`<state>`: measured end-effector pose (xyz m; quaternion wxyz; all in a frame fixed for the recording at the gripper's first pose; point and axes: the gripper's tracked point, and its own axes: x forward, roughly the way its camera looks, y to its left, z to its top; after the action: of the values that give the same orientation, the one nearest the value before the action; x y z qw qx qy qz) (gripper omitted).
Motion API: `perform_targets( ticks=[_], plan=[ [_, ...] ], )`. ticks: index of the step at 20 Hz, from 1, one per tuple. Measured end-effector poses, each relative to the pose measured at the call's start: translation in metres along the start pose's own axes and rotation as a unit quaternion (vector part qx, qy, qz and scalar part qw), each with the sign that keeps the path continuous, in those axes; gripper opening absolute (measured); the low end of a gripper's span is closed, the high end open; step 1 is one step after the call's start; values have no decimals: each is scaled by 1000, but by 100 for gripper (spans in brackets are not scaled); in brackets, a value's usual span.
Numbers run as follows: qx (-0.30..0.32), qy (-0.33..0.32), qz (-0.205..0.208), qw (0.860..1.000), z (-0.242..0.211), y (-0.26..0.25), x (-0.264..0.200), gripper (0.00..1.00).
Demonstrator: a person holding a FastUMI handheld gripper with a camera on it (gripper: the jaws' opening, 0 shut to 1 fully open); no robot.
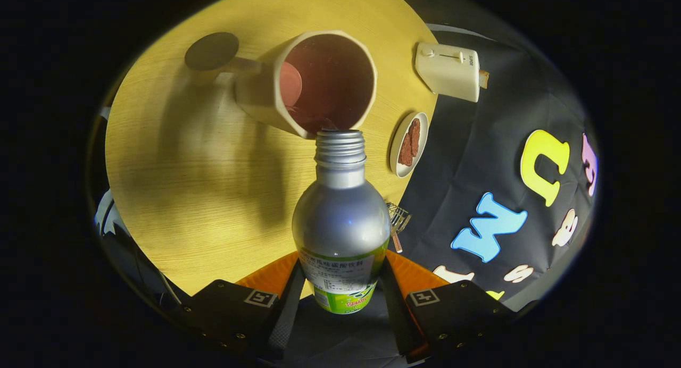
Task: Take the bottle from table, then pour the juice into the cup, finally place the bottle on the coaster
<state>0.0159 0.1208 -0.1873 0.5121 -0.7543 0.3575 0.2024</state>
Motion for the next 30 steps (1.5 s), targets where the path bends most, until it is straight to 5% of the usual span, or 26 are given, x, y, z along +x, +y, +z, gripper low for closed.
perform_targets(
  ticks=[30],
  plan=[
    [-68,42,10,997,-4,-19,-4,75]
  ],
)
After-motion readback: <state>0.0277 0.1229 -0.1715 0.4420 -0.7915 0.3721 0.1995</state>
